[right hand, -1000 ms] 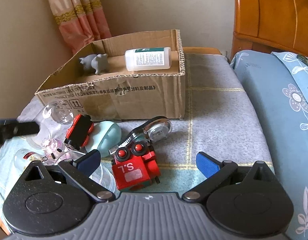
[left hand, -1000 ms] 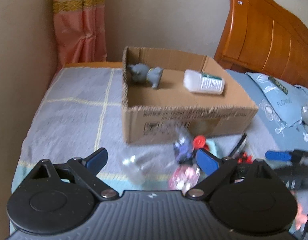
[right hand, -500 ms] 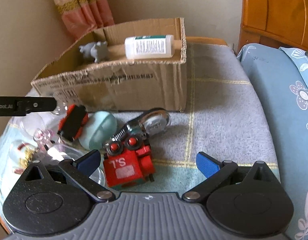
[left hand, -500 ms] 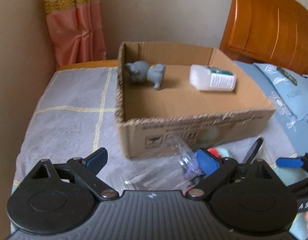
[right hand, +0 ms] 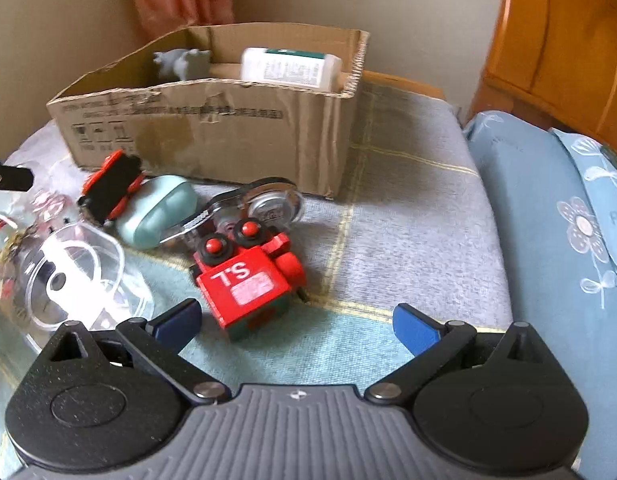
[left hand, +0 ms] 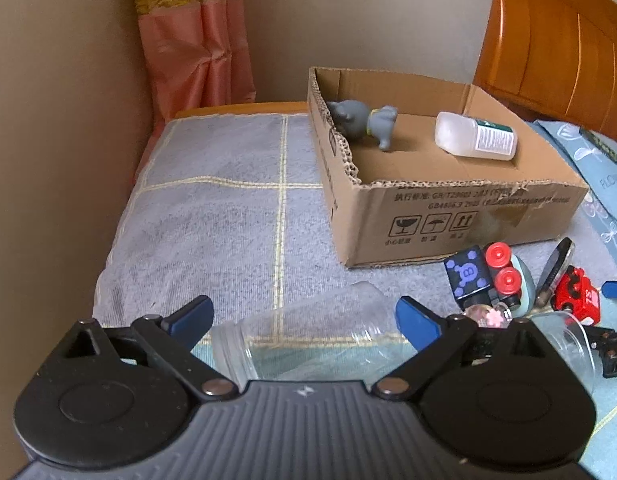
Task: Organize rigid objects
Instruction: 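Move the right tool to the red S.L robot and the left tool to a clear jar, then grasp the clear plastic jar with the left tool while the right tool grasps the red S.L robot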
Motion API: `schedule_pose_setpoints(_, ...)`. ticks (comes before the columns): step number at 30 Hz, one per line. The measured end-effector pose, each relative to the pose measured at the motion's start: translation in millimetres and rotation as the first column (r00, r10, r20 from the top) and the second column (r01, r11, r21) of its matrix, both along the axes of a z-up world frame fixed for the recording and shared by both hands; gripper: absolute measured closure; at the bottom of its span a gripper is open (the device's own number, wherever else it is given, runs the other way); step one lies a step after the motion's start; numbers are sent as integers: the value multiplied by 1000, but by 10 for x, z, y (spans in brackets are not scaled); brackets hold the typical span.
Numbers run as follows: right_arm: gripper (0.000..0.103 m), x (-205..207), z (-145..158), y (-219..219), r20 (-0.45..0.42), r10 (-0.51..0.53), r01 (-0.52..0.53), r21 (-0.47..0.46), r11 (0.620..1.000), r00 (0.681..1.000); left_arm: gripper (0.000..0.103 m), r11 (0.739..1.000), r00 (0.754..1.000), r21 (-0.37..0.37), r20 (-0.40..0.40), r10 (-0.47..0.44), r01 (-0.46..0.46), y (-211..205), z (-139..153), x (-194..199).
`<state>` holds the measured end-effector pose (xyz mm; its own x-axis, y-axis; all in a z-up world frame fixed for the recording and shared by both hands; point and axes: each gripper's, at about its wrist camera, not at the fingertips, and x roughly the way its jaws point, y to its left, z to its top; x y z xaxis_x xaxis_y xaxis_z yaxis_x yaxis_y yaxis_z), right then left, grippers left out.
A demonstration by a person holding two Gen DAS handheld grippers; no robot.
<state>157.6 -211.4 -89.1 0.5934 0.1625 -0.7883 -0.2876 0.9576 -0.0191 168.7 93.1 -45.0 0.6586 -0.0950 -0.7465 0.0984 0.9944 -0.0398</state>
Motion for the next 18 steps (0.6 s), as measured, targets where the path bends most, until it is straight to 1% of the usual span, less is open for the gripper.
schedule_pose_setpoints(3, 0, 11, 4, 22, 4, 27, -27, -8, 1000, 1000, 5, 1000, 1000, -2, 15, 0, 0, 0, -7, -22)
schedule_pose_setpoints(6, 0, 39, 1, 49, 4, 30, -30, 0, 1000, 1000, 4, 1000, 1000, -12, -4, 21, -21, -13, -46, 35)
schedule_pose_setpoints(9, 0, 42, -3, 77, 12, 31, -31, 2, 1000, 999, 4, 1000, 1000, 15, -3, 22, -22, -39, -39, 60)
schedule_pose_setpoints(12, 0, 23, -10, 65, 21, 32, -32, 6, 999, 999, 4, 998, 1000, 60, 27, -3, 2, -31, 13, -16)
schedule_pose_setpoints(14, 0, 11, -13, 54, 27, 36, -36, 9, 999, 999, 4, 997, 1000, 82, 28, -7, 4, 2, 29, -76)
schedule_pose_setpoints(16, 0, 9, -16, 52, 31, 40, -40, 11, 999, 999, 4, 996, 1000, 91, 11, 14, -14, 57, 16, -130)
schedule_pose_setpoints(18, 0, 8, -16, 52, 32, 43, -43, 12, 999, 999, 4, 997, 1000, 75, -5, 23, -23, 116, -23, -182)
